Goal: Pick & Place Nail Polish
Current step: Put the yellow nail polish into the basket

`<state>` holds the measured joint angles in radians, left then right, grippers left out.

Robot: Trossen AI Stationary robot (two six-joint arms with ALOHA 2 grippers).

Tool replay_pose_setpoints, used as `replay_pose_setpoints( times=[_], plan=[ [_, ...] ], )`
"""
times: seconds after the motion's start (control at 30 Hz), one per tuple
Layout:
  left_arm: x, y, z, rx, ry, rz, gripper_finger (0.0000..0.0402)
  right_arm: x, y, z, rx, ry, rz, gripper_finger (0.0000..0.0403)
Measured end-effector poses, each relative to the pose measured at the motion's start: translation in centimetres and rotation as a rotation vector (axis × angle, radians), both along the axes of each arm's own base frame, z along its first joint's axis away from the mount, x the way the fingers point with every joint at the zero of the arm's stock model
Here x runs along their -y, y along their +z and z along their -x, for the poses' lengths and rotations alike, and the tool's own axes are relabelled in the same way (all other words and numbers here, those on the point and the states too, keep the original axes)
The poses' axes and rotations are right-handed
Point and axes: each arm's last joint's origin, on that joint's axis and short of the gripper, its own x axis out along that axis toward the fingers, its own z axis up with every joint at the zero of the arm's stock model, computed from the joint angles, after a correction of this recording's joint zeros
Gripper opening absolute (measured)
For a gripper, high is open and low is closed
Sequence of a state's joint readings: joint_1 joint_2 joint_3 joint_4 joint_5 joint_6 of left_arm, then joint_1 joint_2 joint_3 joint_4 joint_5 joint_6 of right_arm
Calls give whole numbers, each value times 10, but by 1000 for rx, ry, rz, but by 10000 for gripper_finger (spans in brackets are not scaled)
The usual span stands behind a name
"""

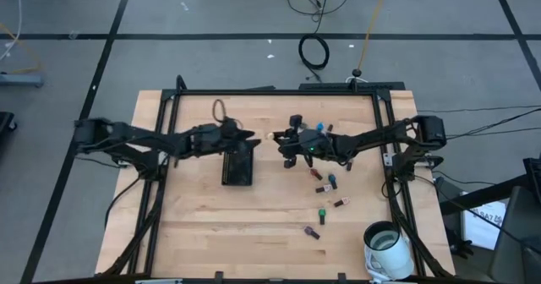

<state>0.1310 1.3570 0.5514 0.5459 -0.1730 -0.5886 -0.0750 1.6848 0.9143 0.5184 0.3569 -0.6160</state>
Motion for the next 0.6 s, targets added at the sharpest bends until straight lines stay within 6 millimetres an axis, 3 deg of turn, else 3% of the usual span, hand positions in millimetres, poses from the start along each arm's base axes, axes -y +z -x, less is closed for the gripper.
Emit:
replay_pose_setpoints(
  times=[0.3, 0.6],
  plan=[
    [1, 3, -41, -13, -53, -13, 255, -1, 4, -2, 20, 40, -12, 49],
    [-2, -5, -54, -38, -43, -18, 240, -3, 2, -2, 6, 41, -12, 49]
  ],
)
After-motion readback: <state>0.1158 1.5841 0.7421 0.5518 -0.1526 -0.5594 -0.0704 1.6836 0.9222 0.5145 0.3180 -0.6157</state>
